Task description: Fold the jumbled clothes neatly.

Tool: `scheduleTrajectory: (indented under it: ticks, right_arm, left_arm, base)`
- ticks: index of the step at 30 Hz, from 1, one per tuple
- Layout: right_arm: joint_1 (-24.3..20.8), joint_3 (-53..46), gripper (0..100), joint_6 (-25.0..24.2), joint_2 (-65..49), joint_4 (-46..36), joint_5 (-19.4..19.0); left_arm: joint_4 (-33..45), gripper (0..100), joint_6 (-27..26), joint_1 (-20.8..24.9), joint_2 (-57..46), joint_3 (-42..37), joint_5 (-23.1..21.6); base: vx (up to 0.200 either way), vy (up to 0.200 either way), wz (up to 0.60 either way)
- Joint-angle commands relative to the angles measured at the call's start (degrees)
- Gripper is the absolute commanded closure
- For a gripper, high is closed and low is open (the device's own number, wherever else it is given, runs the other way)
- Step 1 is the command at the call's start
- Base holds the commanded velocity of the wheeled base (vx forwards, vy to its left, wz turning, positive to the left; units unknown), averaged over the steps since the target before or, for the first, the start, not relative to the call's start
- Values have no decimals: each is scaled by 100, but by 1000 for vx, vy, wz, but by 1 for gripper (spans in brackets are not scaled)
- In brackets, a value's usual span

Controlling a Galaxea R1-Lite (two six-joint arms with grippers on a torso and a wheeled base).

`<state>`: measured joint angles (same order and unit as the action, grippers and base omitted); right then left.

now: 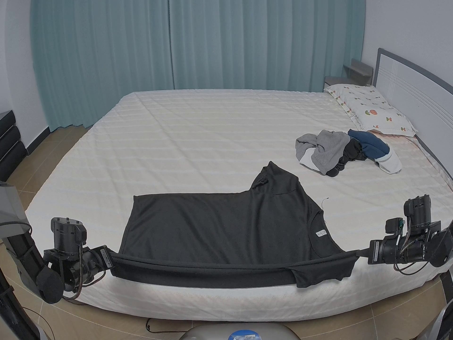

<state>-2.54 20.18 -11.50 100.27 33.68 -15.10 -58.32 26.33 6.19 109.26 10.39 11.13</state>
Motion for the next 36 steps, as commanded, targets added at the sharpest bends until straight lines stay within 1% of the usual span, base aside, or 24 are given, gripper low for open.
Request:
scheduleTrajectory:
  ticks: [1,5,9,22,24,27,31,36]
  right_arm:
    - [-1,224,100,-2,300,16,-10]
    - [-19,435,100,-2,476,16,-19]
    - [-133,628,100,-11,661,24,-10]
    - [-133,1243,100,-37,1267,16,7]
    - [-133,1349,100,-46,1452,33,7]
    - [-133,1463,100,-134,1628,68,7]
    - [-160,1656,100,-441,1830,77,-36]
    - [-177,1858,100,-529,2146,95,-36]
  left_arm:
    - [-4,100,12,14,253,201,3]
    - [-4,100,21,14,464,376,12]
    - [-4,100,21,-4,587,499,21]
    - [-13,100,30,-22,1211,992,21]
    - [-13,100,127,-22,1343,1141,21]
    - [-4,100,214,-22,1519,1352,21]
    - [-4,100,214,-22,1835,1581,21]
    - [-13,100,223,-66,2134,1827,21]
  base:
    - [0,0,0]
    - [0,0,0]
    - [0,0,0]
    - [0,0,0]
    - [0,0,0]
    - [0,0,0]
    - [0,0,0]
    - [0,0,0]
